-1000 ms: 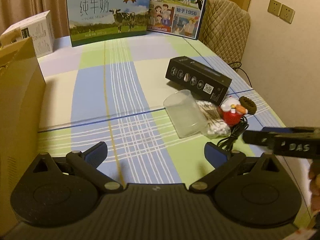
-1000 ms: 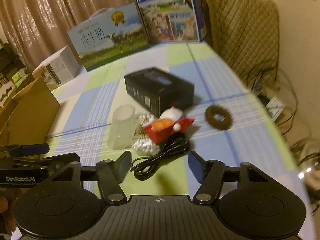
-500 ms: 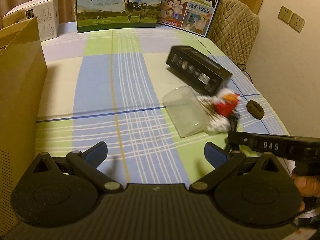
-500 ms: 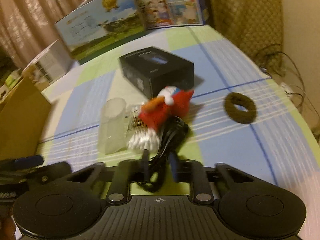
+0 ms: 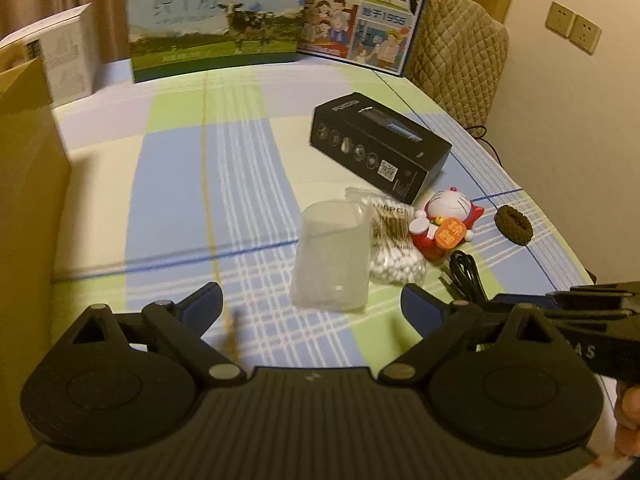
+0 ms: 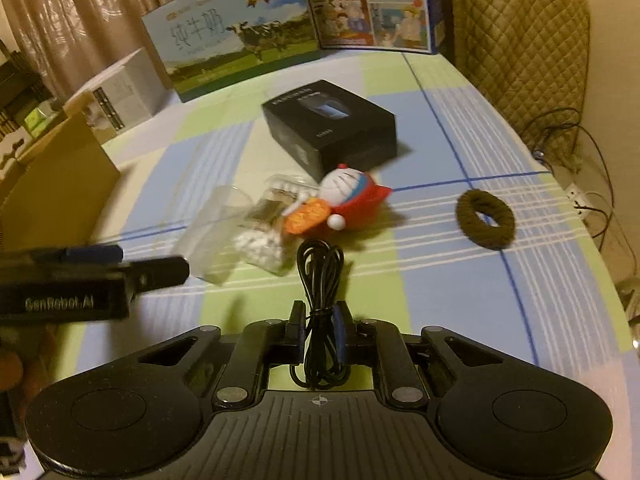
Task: Organize objects
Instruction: 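Grasp the clear plastic cup with the left gripper while the right gripper grasps the black cable, then lift and carry the cup and cable toward the cardboard box with both grippers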
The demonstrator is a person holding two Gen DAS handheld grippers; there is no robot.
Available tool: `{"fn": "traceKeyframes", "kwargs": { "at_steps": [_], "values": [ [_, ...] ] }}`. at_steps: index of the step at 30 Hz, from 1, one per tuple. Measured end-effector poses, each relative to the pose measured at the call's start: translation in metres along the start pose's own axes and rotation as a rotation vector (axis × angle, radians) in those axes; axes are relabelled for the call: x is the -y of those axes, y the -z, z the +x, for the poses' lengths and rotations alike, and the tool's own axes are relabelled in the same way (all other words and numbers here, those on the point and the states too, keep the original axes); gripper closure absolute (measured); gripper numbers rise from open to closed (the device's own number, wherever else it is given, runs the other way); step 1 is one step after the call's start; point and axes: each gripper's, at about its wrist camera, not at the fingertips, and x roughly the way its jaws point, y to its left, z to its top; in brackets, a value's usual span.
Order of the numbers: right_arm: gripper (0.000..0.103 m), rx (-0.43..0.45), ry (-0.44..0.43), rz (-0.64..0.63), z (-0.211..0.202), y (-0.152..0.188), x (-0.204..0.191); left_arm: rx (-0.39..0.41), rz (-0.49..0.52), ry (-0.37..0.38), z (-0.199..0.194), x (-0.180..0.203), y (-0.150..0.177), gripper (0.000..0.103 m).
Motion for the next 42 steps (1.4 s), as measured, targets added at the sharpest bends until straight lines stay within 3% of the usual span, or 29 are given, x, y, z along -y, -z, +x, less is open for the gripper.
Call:
{"fn": "traceKeyframes", "kwargs": {
  "at_steps": [7, 13, 15, 17, 20, 22, 30, 35, 40, 42],
  "values": [
    [0.082, 0.018, 0.020, -0.018, 0.007, -0.004, 0.003, -0.029, 0.017, 0.011, 0.024, 0.001, -0.009, 0.013],
    [0.082, 0.005, 0.052, -0.131, 0.017, 0.001, -0.007, -0.033, 0.038, 0.020, 0.034, 0.002, -0.013, 0.018],
    [0.082, 0.002, 0.059, -0.146, 0.018, 0.001, -0.009, -0.033, 0.050, 0.025, 0.038, 0.004, -0.013, 0.024],
    [0.092, -0.013, 0.043, -0.105, 0.017, 0.000, -0.005, -0.040, 0.062, 0.029, 0.042, 0.006, -0.014, 0.031],
    [0.092, -0.018, 0.022, -0.047, 0.014, -0.003, 0.001, -0.044, 0.075, 0.036, 0.045, 0.009, -0.013, 0.041],
    [0.092, -0.019, 0.034, -0.054, 0.014, -0.002, -0.001, -0.048, 0.080, 0.032, 0.045, 0.010, -0.013, 0.057],
    [0.092, -0.011, -0.004, -0.024, 0.004, -0.001, -0.006, -0.085, 0.060, 0.000, 0.027, 0.008, 0.003, 0.057],
    [0.092, -0.018, 0.006, -0.057, -0.011, 0.015, -0.011, -0.104, 0.048, -0.026, -0.007, 0.009, 0.031, 0.057],
    [0.092, -0.021, 0.003, -0.059, -0.026, 0.032, -0.011, -0.089, 0.099, -0.021, -0.041, 0.019, 0.057, 0.057],
    [0.092, -0.030, -0.005, -0.041, -0.026, 0.037, -0.008, -0.082, 0.115, -0.018, -0.046, 0.022, 0.062, 0.051]
  ]
}}
